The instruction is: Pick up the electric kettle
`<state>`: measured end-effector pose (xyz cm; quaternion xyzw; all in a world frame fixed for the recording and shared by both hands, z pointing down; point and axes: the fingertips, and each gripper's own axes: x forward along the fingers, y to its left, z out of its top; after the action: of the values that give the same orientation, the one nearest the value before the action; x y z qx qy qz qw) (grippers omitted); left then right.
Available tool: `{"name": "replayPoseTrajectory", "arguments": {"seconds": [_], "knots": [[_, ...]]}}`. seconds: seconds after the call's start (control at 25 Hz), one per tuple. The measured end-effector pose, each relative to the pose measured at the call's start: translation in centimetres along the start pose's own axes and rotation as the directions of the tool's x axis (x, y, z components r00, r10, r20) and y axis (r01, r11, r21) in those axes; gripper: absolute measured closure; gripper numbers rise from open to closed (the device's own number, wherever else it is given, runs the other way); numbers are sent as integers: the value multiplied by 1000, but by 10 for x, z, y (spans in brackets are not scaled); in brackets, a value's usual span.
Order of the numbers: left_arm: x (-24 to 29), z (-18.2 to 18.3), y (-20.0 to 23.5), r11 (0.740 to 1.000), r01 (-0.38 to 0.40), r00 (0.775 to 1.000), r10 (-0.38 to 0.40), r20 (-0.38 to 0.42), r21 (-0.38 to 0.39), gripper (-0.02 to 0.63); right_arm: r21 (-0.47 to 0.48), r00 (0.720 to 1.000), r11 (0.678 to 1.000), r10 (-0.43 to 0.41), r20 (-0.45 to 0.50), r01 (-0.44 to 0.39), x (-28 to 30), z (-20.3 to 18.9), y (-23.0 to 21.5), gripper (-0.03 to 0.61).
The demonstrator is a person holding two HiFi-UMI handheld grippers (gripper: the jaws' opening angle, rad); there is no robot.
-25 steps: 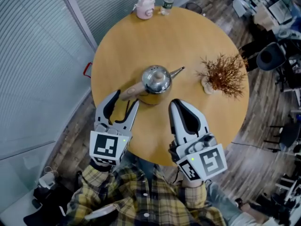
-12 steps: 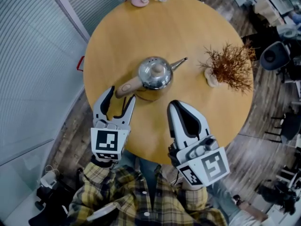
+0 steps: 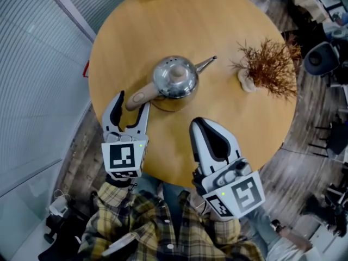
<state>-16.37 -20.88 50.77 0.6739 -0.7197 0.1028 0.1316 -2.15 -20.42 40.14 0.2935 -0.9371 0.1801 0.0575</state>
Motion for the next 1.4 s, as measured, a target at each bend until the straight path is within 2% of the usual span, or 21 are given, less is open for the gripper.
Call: {"name": "replayPoseTrajectory", "arguments": {"seconds": [0.32, 0.52, 1.04, 1.16, 1.32, 1.4], "knots": [[5, -6, 15, 996, -88, 996, 88, 4, -8, 373, 22, 1000, 1000, -8, -15, 8, 0, -11, -12, 540], [12, -5, 18, 993, -116, 993, 116, 10, -1, 376, 33, 1000, 999, -7, -25, 8, 1, -16, -18, 540], [33, -4, 28, 984, -175, 984, 175, 26, 7, 431, 50, 999, 999, 6, -51, -3, 9, -29, -34, 540], [39, -3, 27, 985, -171, 985, 170, 23, 14, 462, 57, 998, 998, 5, -59, -1, 9, -31, -38, 540], [44, -1, 23, 983, -181, 983, 181, 28, 14, 572, 62, 998, 998, -1, -61, 5, 10, -32, -42, 540], [45, 0, 24, 982, -191, 981, 190, 33, 1, 580, 62, 998, 998, -7, -62, 10, 10, -32, -44, 540]]}}
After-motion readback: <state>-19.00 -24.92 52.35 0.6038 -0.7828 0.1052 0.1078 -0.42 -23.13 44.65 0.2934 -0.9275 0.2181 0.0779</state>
